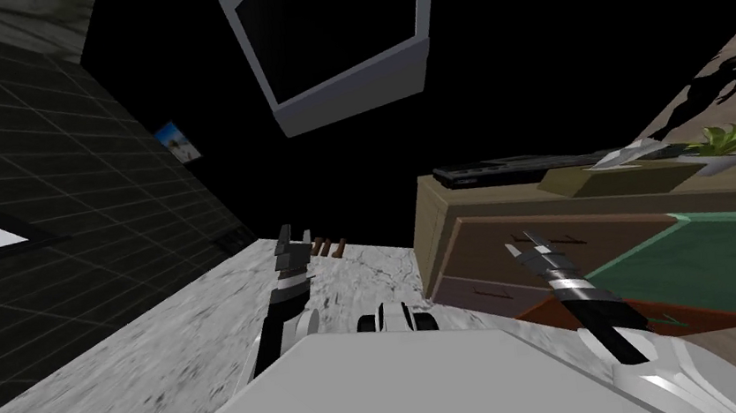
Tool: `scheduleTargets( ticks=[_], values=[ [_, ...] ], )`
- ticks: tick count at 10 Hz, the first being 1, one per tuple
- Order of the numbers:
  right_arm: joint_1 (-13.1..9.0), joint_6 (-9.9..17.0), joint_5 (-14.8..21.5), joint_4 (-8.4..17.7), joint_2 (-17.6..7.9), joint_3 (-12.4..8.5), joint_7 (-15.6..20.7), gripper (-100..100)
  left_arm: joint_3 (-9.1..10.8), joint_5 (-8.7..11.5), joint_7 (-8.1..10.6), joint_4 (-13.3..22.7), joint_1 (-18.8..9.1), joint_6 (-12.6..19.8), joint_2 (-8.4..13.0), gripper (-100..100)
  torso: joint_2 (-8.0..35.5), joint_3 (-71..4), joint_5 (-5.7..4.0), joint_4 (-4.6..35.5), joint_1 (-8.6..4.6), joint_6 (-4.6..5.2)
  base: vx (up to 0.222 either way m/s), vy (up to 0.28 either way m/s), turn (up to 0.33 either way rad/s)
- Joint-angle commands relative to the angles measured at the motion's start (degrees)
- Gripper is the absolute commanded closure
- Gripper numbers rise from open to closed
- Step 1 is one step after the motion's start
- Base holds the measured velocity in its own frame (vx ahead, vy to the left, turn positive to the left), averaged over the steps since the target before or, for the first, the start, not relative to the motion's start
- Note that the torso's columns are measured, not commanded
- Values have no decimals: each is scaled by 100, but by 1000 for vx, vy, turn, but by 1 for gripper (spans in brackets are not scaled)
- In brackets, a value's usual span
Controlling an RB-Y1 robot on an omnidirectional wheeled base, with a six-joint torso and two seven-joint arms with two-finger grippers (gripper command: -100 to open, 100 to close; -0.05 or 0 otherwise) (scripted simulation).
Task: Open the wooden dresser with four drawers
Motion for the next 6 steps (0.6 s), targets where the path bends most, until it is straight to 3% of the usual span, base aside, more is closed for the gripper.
scheduleTargets(
  ticks=[1,2,3,6],
  values=[
    [133,-33,-47,-107,68,203,33,100,1,0,0,0,1,0,0,0,-9,-5,-3,-3,-9,-1,46,-43,-330],
    [293,-48,-83,-304,176,403,51,100,2,0,0,0,3,0,1,0,-23,-14,-7,-7,-25,4,121,-88,-441],
    [293,-48,-83,-304,176,499,51,100,3,0,0,0,4,0,2,0,-36,-22,-9,-10,-28,-3,106,-61,-198],
    [614,-78,-156,-697,392,1005,87,100,1,0,0,0,1,0,1,0,18,11,3,6,11,-10,71,-50,-260]
  ],
)
